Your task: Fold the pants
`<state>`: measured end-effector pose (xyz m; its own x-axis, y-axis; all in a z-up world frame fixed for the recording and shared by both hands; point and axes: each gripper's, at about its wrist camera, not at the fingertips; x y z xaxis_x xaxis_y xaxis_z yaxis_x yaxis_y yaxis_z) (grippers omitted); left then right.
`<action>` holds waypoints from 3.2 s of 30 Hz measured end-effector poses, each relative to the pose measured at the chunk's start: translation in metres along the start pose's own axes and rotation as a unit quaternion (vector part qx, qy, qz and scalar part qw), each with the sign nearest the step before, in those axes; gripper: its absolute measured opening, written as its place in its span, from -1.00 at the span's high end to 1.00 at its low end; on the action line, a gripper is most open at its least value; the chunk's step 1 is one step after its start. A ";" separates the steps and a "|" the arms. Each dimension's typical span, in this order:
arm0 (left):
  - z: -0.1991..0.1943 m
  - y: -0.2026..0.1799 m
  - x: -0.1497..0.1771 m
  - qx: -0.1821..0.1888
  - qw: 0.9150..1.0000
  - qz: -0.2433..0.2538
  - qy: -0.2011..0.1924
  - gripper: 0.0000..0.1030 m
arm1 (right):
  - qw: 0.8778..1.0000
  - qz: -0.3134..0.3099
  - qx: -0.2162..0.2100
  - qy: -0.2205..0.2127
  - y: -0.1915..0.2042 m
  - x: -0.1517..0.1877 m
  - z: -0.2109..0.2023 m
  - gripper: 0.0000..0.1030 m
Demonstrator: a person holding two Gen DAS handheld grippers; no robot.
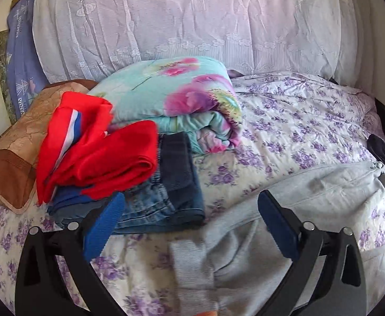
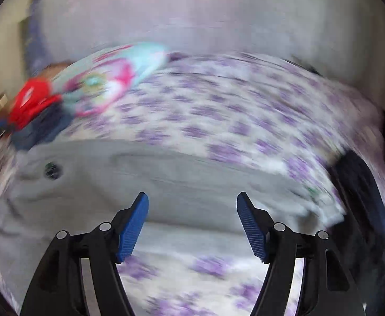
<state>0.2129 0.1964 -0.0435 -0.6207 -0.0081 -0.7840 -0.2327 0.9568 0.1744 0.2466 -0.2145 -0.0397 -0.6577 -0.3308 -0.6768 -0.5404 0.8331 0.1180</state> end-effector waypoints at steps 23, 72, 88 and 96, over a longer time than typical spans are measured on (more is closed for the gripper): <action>0.032 0.070 0.014 0.065 0.994 -0.067 0.056 -0.92 | 0.938 -0.301 -0.045 0.165 0.156 -0.109 0.235 0.79; 0.097 -0.107 -0.045 0.162 0.921 0.342 0.088 -0.92 | 0.954 -0.177 -0.124 0.205 0.007 -0.082 0.155 -0.40; 0.189 -0.135 -0.046 0.256 0.847 0.359 0.297 -0.14 | 0.912 -0.170 -0.208 0.310 -0.021 -0.060 0.179 0.69; 0.142 -0.103 -0.057 0.248 0.872 0.356 0.228 0.83 | 0.937 -0.201 -0.166 0.232 0.008 -0.059 0.106 0.83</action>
<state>0.3784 0.1394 -0.1017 -0.7353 0.6320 -0.2448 0.6144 0.7740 0.1530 0.3370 -0.1414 -0.0757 -0.4820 -0.8092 -0.3359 -0.8762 0.4421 0.1920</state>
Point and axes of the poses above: each gripper's, at about its wrist camera, not at the fingertips, and z roughly the way its jaws point, y to its left, x to its underside, and after that the axes turned 14 degrees about -x, right-handed
